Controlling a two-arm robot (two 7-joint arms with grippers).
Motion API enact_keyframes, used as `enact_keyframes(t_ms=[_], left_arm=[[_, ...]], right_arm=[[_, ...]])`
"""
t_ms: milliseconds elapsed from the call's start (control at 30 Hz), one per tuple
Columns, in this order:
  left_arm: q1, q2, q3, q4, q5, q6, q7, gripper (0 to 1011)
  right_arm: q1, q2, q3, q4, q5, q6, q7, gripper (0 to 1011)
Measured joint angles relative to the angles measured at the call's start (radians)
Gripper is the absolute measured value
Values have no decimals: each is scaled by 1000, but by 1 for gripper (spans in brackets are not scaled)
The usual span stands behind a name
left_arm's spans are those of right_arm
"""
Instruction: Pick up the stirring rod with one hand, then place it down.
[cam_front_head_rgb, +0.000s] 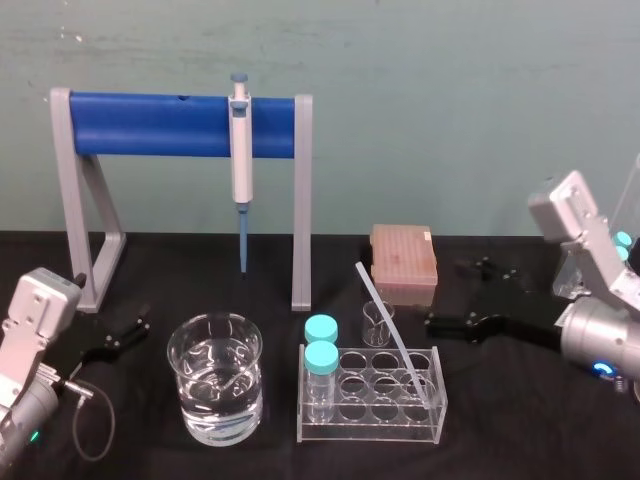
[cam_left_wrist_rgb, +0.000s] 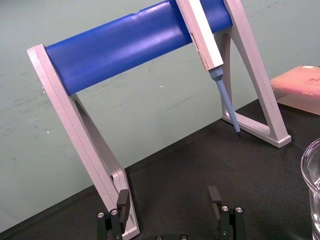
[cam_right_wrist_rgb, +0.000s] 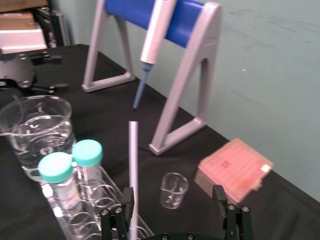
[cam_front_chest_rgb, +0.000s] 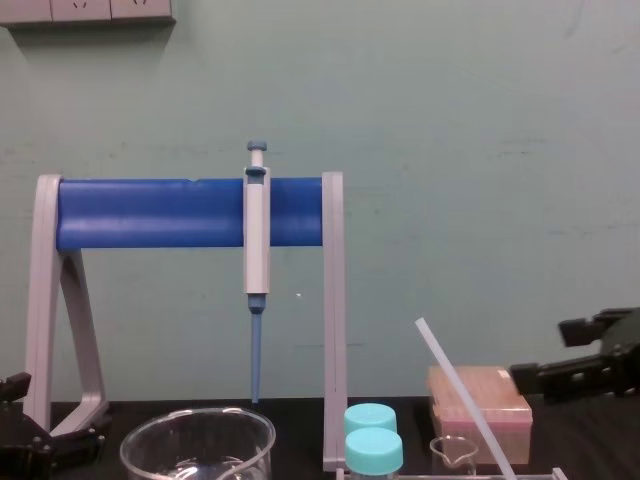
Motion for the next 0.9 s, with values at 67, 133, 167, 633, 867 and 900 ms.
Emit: enact_keyframes(t_ms=[67, 133, 167, 633, 867, 900], left_arm=[[0, 0, 0, 0, 0, 0, 0, 1005], [0, 0, 0, 0, 0, 0, 0, 1005], [0, 0, 0, 0, 0, 0, 0, 1005], [0, 0, 0, 0, 0, 0, 0, 1005], [0, 0, 0, 0, 0, 0, 0, 1005], [0, 0, 0, 0, 0, 0, 0, 1005]], right_arm=[[8, -8, -15, 3, -7, 2, 11, 1002], [14, -15, -26, 6, -11, 3, 19, 1002], [16, -18, -29, 7, -13, 3, 21, 1002], [68, -79, -84, 65, -41, 23, 28, 1002], [105, -108, -107, 104, -58, 37, 32, 1002], [108, -111, -109, 109, -59, 39, 33, 1002]])
